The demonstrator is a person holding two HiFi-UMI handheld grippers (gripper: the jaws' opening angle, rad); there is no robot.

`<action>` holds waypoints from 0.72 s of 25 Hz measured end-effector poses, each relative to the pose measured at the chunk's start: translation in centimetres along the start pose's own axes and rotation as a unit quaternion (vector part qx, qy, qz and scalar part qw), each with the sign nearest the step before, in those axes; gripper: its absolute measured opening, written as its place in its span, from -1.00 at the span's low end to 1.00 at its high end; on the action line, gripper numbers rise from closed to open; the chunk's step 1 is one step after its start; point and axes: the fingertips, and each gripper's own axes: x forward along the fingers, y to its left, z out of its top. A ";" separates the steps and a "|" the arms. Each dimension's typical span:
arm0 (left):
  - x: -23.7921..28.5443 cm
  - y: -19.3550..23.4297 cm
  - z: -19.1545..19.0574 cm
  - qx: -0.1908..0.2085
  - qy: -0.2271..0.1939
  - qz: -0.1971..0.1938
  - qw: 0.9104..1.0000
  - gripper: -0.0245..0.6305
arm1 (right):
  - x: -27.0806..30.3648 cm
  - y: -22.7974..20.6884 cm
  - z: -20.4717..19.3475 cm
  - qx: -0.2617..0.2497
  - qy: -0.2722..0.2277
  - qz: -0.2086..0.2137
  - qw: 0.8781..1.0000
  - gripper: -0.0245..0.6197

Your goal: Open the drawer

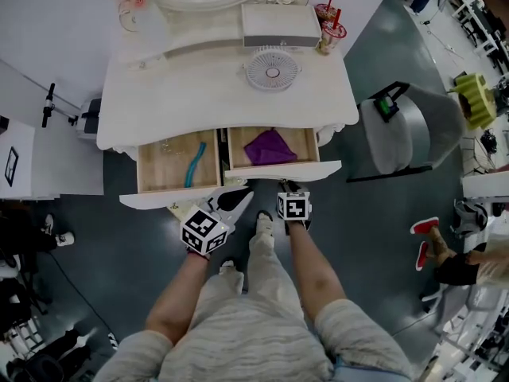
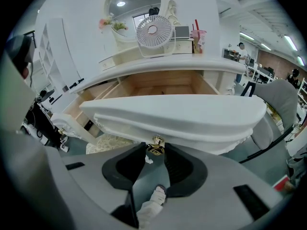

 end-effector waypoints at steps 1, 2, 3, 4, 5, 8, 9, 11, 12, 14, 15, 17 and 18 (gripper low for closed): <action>-0.1 -0.1 -0.1 0.001 0.001 -0.001 1.000 -0.88 | -0.1 0.0 -0.2 0.000 0.000 0.000 1.000 -0.55; -0.1 -0.1 -0.1 0.001 0.002 -0.002 1.000 -0.87 | -0.2 0.1 -0.4 0.000 0.001 -0.001 1.000 -0.55; -0.2 -0.2 -0.2 0.001 0.002 -0.002 1.000 -0.88 | -0.3 0.1 -0.6 0.000 0.001 -0.001 1.000 -0.55; -0.2 -0.3 -0.2 0.002 0.003 -0.003 1.000 -0.88 | -0.5 0.1 -0.7 0.001 0.002 -0.001 1.000 -0.55; -0.3 -0.4 -0.3 0.002 0.003 -0.004 1.000 -0.88 | -0.6 0.1 -0.9 0.000 0.002 -0.001 1.000 -0.55; -0.4 -0.8 -0.3 0.005 0.005 -0.008 1.000 -0.88 | -0.9 0.2 -1.5 -0.002 0.004 -0.003 1.000 -0.55; -0.4 -0.9 -0.3 0.006 0.005 -0.008 1.000 -0.88 | -1.0 0.2 -1.6 -0.003 0.004 -0.003 1.000 -0.55; -0.5 -1.0 -0.3 0.008 0.006 -0.009 1.000 -0.88 | -1.3 0.4 -2.0 -0.003 0.005 -0.003 1.000 -0.55; -0.5 -1.1 -0.3 0.008 0.006 -0.010 1.000 -0.88 | -1.4 0.4 -2.2 -0.003 0.005 -0.003 1.000 -0.55; -0.5 -1.2 -0.3 0.009 0.007 -0.011 1.000 -0.88 | -1.7 0.4 -2.5 -0.002 0.005 -0.003 1.000 -0.55; -0.5 -1.3 -0.3 0.010 0.008 -0.011 1.000 -0.88 | -1.7 0.5 -2.7 -0.002 0.005 -0.002 1.000 -0.55; -0.5 -1.5 -0.5 0.011 0.010 -0.013 1.000 -0.88 | -1.9 0.5 -3.0 -0.002 0.003 -0.002 1.000 -0.55; -0.5 -1.6 -0.6 0.012 0.011 -0.014 1.000 -0.88 | -2.0 0.5 -3.1 -0.002 0.003 -0.003 1.000 -0.55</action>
